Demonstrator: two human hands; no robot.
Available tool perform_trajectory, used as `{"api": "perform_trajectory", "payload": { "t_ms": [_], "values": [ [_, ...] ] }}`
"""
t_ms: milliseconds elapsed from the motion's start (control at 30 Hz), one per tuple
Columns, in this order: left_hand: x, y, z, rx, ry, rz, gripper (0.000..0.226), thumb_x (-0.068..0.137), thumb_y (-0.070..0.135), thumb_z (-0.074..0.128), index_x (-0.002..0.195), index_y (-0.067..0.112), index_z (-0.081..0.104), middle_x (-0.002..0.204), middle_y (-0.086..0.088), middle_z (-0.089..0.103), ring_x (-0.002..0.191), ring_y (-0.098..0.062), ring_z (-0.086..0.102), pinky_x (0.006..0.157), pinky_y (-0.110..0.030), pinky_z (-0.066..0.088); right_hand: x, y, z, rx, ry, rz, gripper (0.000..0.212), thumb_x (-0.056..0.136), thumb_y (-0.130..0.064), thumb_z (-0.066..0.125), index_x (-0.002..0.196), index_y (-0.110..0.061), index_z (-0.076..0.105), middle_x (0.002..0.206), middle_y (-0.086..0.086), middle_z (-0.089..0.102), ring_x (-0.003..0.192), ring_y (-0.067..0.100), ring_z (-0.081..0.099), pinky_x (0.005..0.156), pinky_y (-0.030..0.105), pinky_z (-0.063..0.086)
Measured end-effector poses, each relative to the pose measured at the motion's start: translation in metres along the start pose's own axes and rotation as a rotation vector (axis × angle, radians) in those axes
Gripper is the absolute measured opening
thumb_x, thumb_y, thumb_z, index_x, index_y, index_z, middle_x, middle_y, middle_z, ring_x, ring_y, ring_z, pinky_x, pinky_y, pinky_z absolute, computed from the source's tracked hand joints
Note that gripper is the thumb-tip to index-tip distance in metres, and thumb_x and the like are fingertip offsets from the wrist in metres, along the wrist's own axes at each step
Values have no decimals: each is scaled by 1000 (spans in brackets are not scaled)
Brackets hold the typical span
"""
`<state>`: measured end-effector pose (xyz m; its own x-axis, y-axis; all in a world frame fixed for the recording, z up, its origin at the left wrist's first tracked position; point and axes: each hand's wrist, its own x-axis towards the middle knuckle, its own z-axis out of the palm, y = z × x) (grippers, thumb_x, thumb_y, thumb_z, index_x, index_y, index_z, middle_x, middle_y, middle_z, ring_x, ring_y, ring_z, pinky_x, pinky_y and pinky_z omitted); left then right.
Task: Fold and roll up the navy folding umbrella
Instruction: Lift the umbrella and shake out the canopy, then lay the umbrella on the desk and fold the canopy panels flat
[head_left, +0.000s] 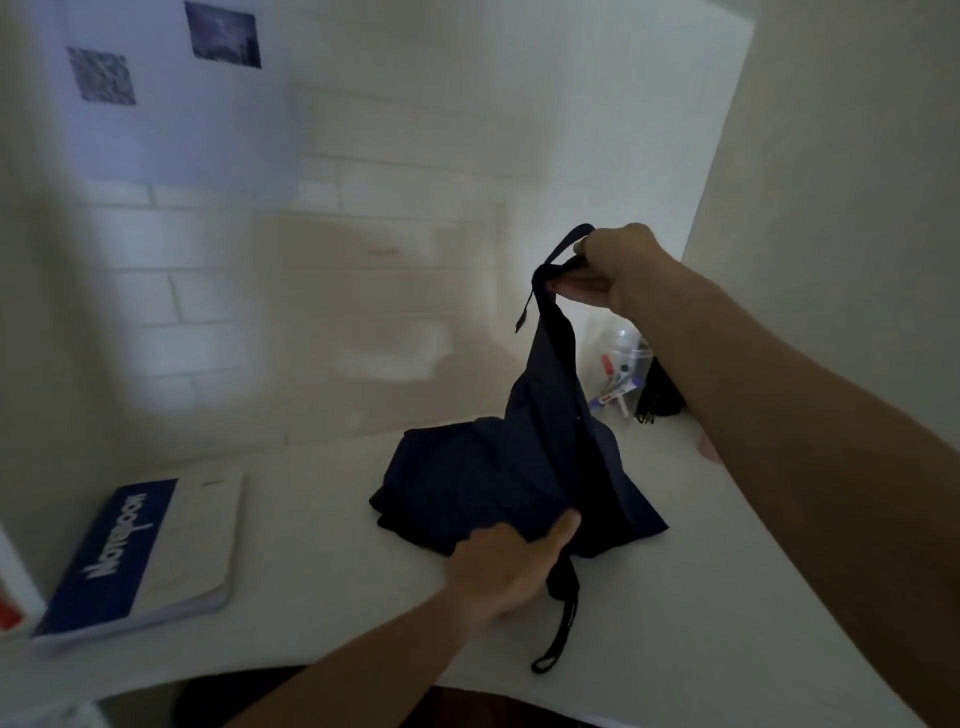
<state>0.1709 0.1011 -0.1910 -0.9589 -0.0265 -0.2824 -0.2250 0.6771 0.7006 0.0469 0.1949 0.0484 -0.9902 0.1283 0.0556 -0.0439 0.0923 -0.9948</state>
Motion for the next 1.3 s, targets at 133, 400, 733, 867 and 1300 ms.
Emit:
{"api": "perform_trajectory", "payload": {
  "t_ms": [133, 400, 733, 867, 1300],
  "values": [
    [9, -8, 24, -17, 46, 78, 41, 85, 59, 58, 64, 26, 45, 79, 6, 59, 78, -14, 57, 71, -28, 49, -11, -9, 4, 94, -14, -39, 5, 91, 9, 56, 91, 4, 56, 69, 18, 68, 69, 31, 74, 73, 41, 64],
    [27, -38, -34, -1123, 16, -82, 13, 102, 17, 59, 100, 4, 59, 72, -10, 61, 46, -17, 61, 49, -28, 52, -30, -27, 4, 434, -17, -67, 4, 94, 10, 56, 94, 6, 55, 52, 18, 69, 49, 28, 72, 56, 40, 64],
    [45, -72, -209, -766, 352, 270, 25, 107, 12, 48, 127, -2, 54, 105, -27, 65, 72, -26, 69, 64, -26, 62, -62, -35, 11, 728, -108, -95, 9, 100, 1, 47, 103, 3, 55, 79, 29, 74, 79, 36, 77, 74, 37, 64],
    [69, -91, -221, -696, 373, 272, 25, 105, 2, 49, 129, -1, 55, 123, -31, 62, 87, -28, 67, 65, -22, 61, -83, 9, 11, 783, -52, 6, 14, 102, -3, 44, 107, 3, 56, 98, 30, 70, 89, 37, 75, 79, 38, 64],
    [70, -155, -120, -27, 860, 232, 43, 99, 13, 57, 141, 10, 51, 138, -20, 51, 126, -34, 48, 106, -36, 40, -208, 186, 22, 905, 251, 441, 23, 105, -13, 44, 93, 0, 59, 98, 20, 66, 89, 31, 66, 94, 45, 53]
  ]
}}
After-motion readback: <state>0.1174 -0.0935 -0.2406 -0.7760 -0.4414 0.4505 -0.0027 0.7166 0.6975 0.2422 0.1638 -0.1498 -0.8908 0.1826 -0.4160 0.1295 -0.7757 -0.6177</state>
